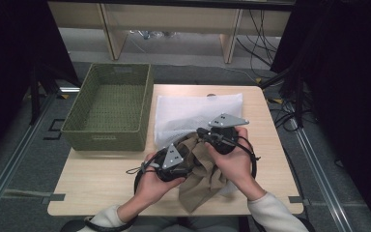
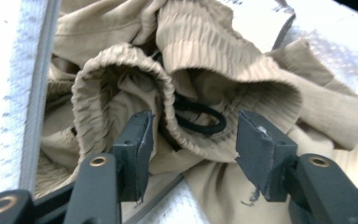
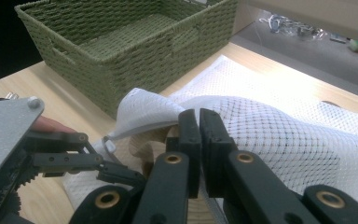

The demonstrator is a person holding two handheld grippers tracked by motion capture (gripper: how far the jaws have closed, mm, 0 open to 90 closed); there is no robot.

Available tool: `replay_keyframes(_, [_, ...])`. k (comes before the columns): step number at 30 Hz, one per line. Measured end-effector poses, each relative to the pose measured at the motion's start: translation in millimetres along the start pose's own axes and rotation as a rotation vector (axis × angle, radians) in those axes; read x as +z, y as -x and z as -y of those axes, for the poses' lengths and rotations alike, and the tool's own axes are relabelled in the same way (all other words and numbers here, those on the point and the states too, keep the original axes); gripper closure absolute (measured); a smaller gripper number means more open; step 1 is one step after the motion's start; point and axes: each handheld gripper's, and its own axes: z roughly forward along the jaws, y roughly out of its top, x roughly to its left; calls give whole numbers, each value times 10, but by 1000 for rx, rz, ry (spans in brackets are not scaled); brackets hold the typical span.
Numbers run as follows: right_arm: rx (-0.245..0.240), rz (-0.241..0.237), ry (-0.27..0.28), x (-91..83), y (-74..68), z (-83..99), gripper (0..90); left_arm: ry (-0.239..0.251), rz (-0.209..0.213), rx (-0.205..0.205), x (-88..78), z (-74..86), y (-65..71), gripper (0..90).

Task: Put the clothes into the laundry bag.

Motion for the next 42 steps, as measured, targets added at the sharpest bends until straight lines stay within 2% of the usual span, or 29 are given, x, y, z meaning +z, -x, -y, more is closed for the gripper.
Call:
replay_keyframes(1, [-5, -12, 4, 12, 0, 1, 892, 4, 7, -24, 16, 8, 17, 455])
replay_keyframes(3, [-9, -12, 1, 11, -1, -1, 892, -8, 17, -30, 35, 22, 30, 448])
replay_keyframes(7, [-10, -12, -2, 10, 0, -2, 892, -48, 30, -15, 104, 54, 48, 445])
replay_keyframes(11, [5, -5, -9, 6, -12, 3, 892, -63, 35, -23, 215, 64, 76, 450])
replay_keyframes(12, [6, -6, -11, 6, -10, 4, 892, -62, 34, -36, 239, 62, 91, 455])
replay_keyframes(13, [4, -13, -7, 15, -8, 5, 891, -71, 31, -30, 254, 50, 94, 466])
replay_keyframes(14, [-2, -14, -14, 12, -2, 3, 892, -83, 31, -17, 262, 37, 96, 486])
replay_keyframes(15, [1, -12, -6, 17, -3, 6, 892, -76, 12, -8, 276, 28, 96, 509])
replay_keyframes(16, [5, -5, -6, 16, -5, 9, 892, -76, 10, -11, 287, 18, 95, 529])
replay_keyframes(17, [2, -9, -13, 15, -2, 9, 892, -93, -5, 4, 290, 9, 77, 564])
replay_keyframes(18, [-2, -7, -15, 15, 1, 9, 892, -92, -9, -1, 307, 4, 71, 589])
replay_keyframes(19, [15, -8, -19, 13, -17, 12, 892, -105, -3, -6, 314, -5, 64, 614])
replay_keyframes(21, [2, -9, -17, 19, -12, 11, 892, -103, -26, 21, 332, -8, 39, 698])
replay_keyframes(22, [2, -9, -17, 17, -14, 10, 892, -124, -31, 44, 324, -18, 22, 724])
replay_keyframes(23, [2, -9, -18, 18, -13, 10, 892, -115, -34, 30, 333, -18, 27, 757])
replay_keyframes(24, [3, -10, -17, 18, -10, 10, 892, -61, -64, -15, 366, -10, 50, 796])
replay_keyframes(25, [3, -9, -17, 18, -9, 10, 892, -99, -42, 19, 344, -20, 19, 833])
replay_keyframes(26, [3, -10, -16, 20, -9, 10, 892, -113, -27, 9, 338, -31, 10, 855])
replay_keyframes(27, [2, -11, -16, 20, -9, 11, 892, -91, -33, -7, 349, -31, 18, 867])
replay_keyframes(28, [1, -11, -18, 19, -10, 11, 892, -66, -38, -40, 363, -38, 34, 873])
replay_keyframes(29, [-2, -11, -16, 18, -10, 10, 892, -56, -52, -37, 367, -50, 32, 877])
replay_keyframes(31, [-1, -11, -9, 19, -15, 8, 892, -78, -20, -5, 343, -67, 15, 881])
replay_keyframes(32, [-7, -3, -6, 12, -10, 5, 892, -88, -29, 9, 326, -82, 13, 883])
replay_keyframes(33, [0, -6, -11, 8, -11, 3, 892, -74, -8, -10, 327, -90, 24, 884])
replay_keyframes(35, [-6, -10, -7, 7, -11, 0, 892, -46, -27, 1, 316, -114, 6, 887])
replay_keyframes(37, [-12, -10, 1, -4, -15, -6, 892, -14, -31, -22, 302, -149, -11, 889])
replay_keyframes(38, [-22, -3, 8, -14, -16, -12, 892, 13, -42, -35, 295, -175, -17, 889])
replay_keyframes(41, [6, -11, 27, -43, -66, -31, 892, 43, -70, -23, 257, -282, -80, 891])
replay_keyframes(42, [-13, -12, 30, -61, -62, -45, 892, 58, -92, -33, 258, -316, -97, 891])
